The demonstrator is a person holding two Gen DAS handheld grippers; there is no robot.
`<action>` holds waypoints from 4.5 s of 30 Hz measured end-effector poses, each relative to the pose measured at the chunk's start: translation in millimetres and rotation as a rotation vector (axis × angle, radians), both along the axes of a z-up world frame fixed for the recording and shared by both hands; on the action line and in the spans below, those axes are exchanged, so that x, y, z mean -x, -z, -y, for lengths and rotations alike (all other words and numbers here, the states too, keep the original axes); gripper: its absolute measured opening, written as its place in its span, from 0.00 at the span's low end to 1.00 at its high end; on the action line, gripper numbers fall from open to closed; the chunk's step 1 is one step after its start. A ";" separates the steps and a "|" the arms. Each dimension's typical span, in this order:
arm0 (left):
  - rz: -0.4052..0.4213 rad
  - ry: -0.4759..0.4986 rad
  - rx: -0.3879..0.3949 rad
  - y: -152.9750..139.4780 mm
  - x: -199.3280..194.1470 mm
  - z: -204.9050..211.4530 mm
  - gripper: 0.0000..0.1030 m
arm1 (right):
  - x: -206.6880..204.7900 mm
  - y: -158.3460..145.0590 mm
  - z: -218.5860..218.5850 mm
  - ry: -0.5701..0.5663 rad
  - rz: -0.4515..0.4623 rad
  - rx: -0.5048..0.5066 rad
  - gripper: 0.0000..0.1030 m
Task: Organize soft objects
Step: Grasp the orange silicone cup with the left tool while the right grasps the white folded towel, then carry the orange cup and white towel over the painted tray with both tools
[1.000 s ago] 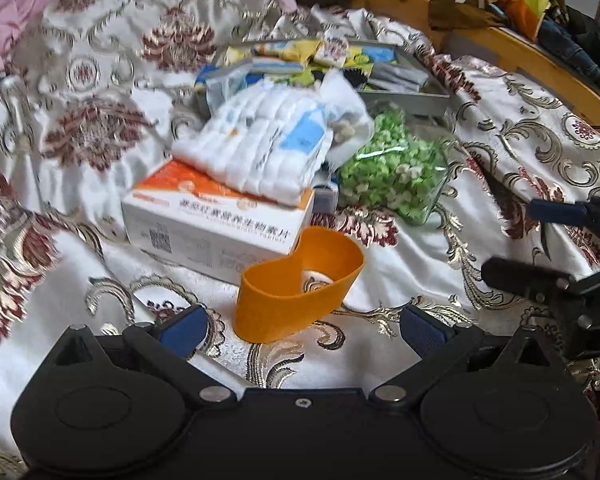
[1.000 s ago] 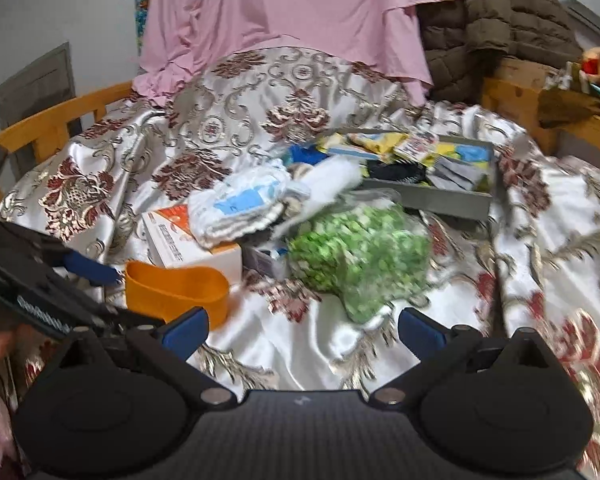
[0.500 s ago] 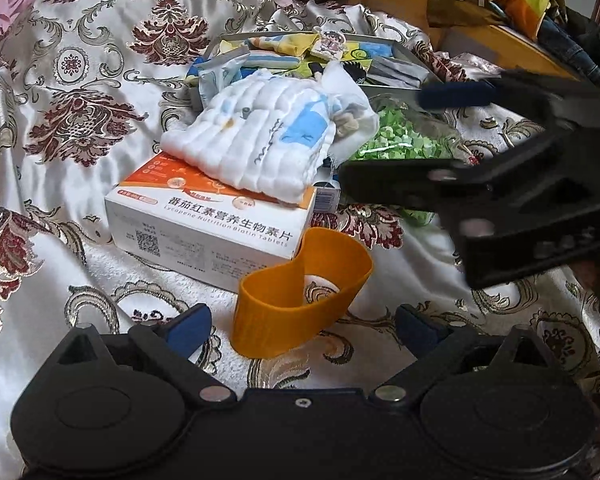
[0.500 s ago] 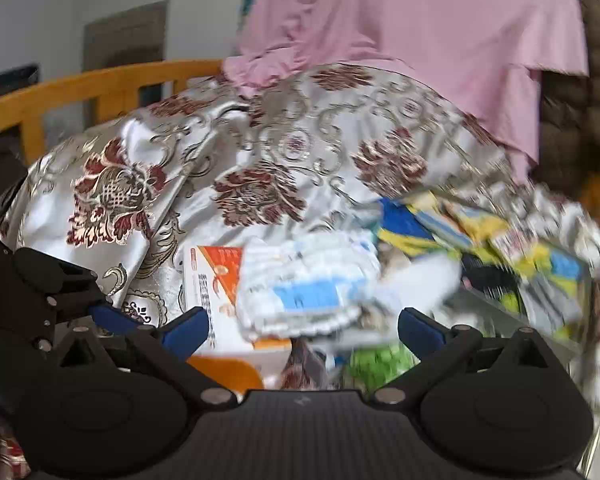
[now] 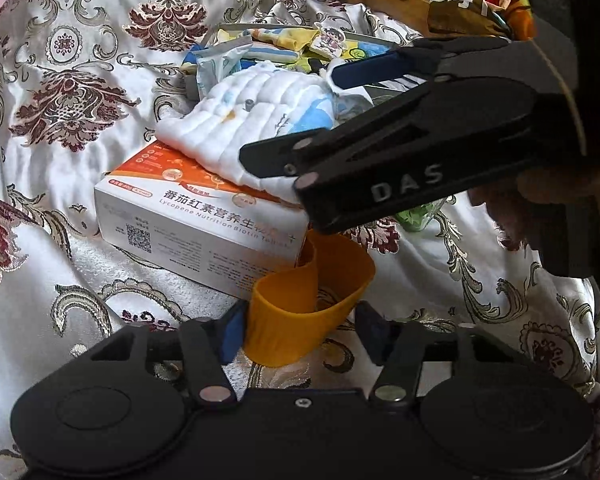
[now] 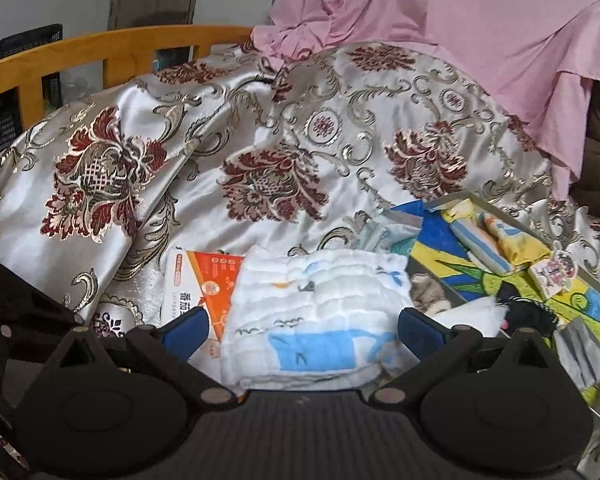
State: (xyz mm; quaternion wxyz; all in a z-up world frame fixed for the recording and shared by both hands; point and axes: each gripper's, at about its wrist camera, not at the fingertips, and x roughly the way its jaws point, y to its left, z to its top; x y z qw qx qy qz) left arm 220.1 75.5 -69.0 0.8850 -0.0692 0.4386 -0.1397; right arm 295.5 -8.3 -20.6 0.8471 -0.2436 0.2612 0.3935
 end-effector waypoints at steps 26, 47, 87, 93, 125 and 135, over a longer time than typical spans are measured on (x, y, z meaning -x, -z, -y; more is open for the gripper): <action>0.030 0.050 0.089 -9.3 3.2 -0.9 0.27 | 15.4 14.2 5.3 0.056 -0.052 0.038 0.24; 0.238 0.149 0.031 -34.5 33.0 17.7 0.26 | 81.1 -30.5 77.0 0.185 0.077 0.021 0.14; 0.431 -0.005 0.109 -84.9 12.6 51.3 0.26 | 90.3 -56.5 213.7 0.348 0.109 -0.316 0.14; 0.451 -0.021 0.128 -87.6 -53.7 65.5 0.26 | 31.6 -67.1 205.0 0.377 0.146 -0.374 0.14; 0.312 -0.026 0.016 -35.3 -396.4 137.4 0.26 | -230.9 8.1 215.0 0.683 -0.020 -0.581 0.14; 0.306 -0.034 0.001 -30.4 -389.9 140.2 0.28 | -228.8 10.1 220.0 0.713 -0.061 -0.584 0.22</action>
